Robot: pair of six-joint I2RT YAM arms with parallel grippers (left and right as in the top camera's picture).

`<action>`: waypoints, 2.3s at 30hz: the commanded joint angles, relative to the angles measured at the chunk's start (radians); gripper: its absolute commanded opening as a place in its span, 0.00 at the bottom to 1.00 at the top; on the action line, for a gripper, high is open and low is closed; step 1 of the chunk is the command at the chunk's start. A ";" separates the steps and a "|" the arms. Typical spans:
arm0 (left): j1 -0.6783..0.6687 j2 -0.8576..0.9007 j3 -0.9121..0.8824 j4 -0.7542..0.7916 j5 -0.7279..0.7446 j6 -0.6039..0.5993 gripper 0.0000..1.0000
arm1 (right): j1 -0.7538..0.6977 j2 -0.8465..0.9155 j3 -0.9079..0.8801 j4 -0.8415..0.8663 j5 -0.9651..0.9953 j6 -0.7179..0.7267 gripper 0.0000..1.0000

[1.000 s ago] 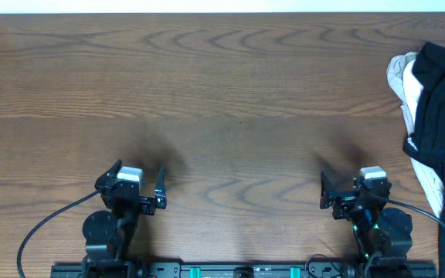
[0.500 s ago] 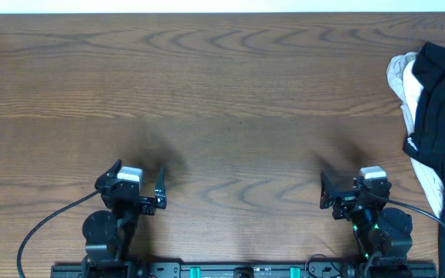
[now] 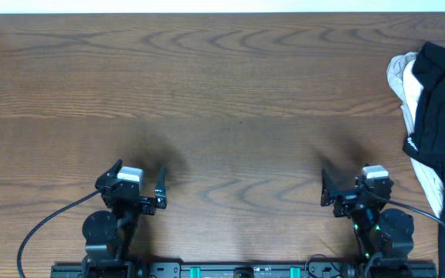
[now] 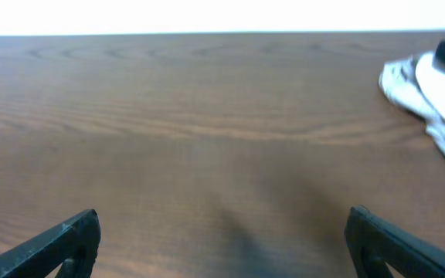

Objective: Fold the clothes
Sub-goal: 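Reach the right gripper to the clothes pile and grasp the black shirt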

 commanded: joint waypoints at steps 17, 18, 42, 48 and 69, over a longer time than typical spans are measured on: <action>0.005 0.050 0.146 -0.014 0.340 -0.209 0.98 | -0.011 0.018 0.097 0.230 -0.374 0.231 0.99; 0.005 0.068 0.173 -0.023 0.327 -0.209 0.98 | -0.011 0.028 0.122 0.224 -0.373 0.232 0.99; 0.005 1.017 1.241 -0.797 0.131 -0.155 0.98 | -0.045 1.168 1.085 -0.539 -0.245 0.141 0.78; 0.005 1.051 1.241 -0.834 0.131 -0.154 0.98 | -0.218 1.418 1.361 -0.696 -0.017 0.198 0.90; 0.005 1.134 1.241 -0.853 0.132 -0.154 0.98 | -0.454 1.939 1.513 -0.490 0.298 0.346 0.76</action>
